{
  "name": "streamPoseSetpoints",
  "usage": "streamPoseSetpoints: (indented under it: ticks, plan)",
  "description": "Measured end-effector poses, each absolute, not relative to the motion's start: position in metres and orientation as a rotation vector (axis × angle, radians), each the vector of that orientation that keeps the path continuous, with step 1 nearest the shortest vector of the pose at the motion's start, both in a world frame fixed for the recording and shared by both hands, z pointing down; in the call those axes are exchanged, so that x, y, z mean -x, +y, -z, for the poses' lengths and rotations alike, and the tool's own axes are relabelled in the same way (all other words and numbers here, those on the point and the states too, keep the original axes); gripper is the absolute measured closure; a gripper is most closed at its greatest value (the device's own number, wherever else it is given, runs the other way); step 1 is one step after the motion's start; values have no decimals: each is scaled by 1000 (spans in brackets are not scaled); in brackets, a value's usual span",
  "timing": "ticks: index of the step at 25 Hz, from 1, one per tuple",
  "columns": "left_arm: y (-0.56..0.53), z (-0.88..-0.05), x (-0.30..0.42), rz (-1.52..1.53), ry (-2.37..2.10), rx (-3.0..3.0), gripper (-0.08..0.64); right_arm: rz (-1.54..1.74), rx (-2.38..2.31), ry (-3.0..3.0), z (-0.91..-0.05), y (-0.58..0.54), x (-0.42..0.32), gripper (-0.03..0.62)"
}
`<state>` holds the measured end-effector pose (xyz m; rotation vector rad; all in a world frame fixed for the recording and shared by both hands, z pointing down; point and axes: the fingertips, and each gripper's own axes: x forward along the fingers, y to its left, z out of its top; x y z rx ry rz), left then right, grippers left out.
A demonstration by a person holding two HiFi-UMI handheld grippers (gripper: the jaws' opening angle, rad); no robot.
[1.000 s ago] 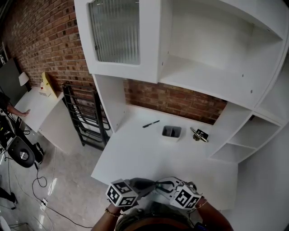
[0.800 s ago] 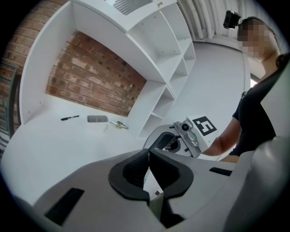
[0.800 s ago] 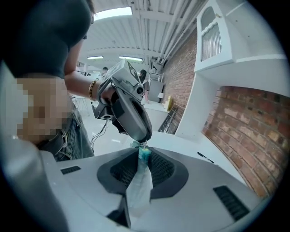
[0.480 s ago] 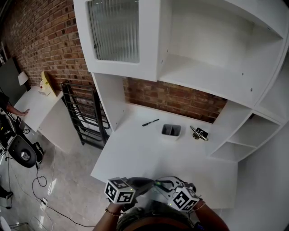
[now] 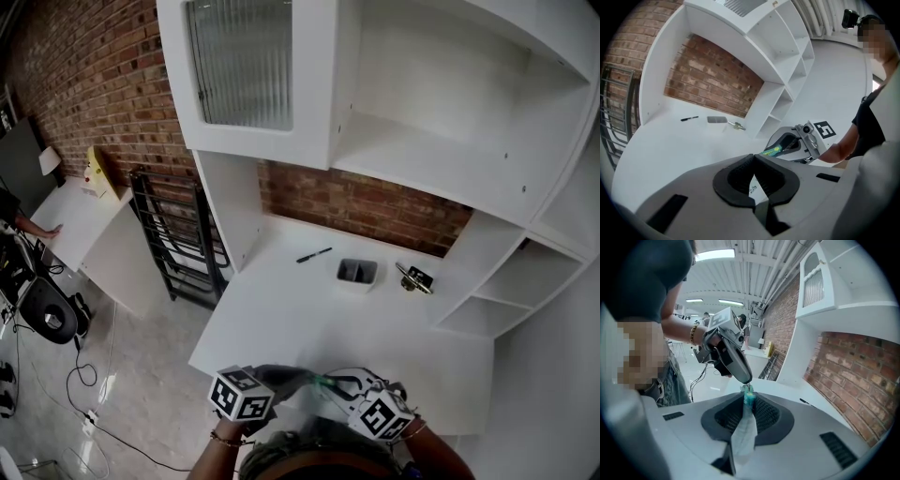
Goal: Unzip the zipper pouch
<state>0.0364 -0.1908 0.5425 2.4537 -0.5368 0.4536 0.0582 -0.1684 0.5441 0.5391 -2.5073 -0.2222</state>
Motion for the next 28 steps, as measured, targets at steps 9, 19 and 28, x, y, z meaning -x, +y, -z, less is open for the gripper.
streamPoseSetpoints:
  ticks: [9,19,28]
  plan:
    - [-201,-547,-19,-462,-629,-2427,555,199,-562,-2532,-535,-173,-59,541]
    - [-208,-547,-9,-458,-674,-2427,555,160,-605,-2562,-528,-174,-62,541]
    - [-215,-558,6,-480,-765,-2412,555,133,-646,-2581,-531,-176,-75,541]
